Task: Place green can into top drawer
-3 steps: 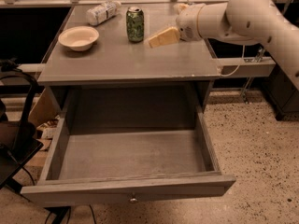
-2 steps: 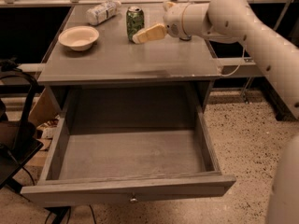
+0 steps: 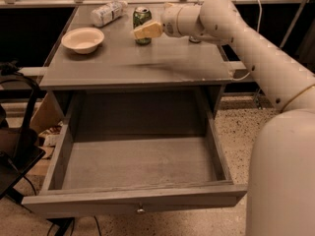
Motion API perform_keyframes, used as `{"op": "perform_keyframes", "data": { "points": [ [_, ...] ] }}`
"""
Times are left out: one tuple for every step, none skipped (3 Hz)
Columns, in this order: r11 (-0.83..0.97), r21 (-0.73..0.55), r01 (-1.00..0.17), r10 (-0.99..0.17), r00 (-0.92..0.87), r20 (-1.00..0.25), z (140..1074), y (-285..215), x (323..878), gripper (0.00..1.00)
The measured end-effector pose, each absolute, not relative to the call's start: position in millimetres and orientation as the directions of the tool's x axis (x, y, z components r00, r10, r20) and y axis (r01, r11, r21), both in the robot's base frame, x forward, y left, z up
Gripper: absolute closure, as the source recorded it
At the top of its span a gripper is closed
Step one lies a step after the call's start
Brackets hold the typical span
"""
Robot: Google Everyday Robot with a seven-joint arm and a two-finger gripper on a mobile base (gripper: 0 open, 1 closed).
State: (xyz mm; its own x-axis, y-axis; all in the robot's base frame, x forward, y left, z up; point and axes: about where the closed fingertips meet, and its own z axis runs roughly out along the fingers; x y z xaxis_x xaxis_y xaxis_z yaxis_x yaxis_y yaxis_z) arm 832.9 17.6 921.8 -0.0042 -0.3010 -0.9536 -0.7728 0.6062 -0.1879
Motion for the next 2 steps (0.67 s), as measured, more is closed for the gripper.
{"op": "perform_keyframes", "data": {
  "points": [
    [0.656,-0.126,-0.744,-0.251,-0.058,-0.966,913,31,850,0.0],
    [0.704,-0.078,-0.706,-0.2,-0.091,-0.976,904,40,867,0.0]
  ]
}}
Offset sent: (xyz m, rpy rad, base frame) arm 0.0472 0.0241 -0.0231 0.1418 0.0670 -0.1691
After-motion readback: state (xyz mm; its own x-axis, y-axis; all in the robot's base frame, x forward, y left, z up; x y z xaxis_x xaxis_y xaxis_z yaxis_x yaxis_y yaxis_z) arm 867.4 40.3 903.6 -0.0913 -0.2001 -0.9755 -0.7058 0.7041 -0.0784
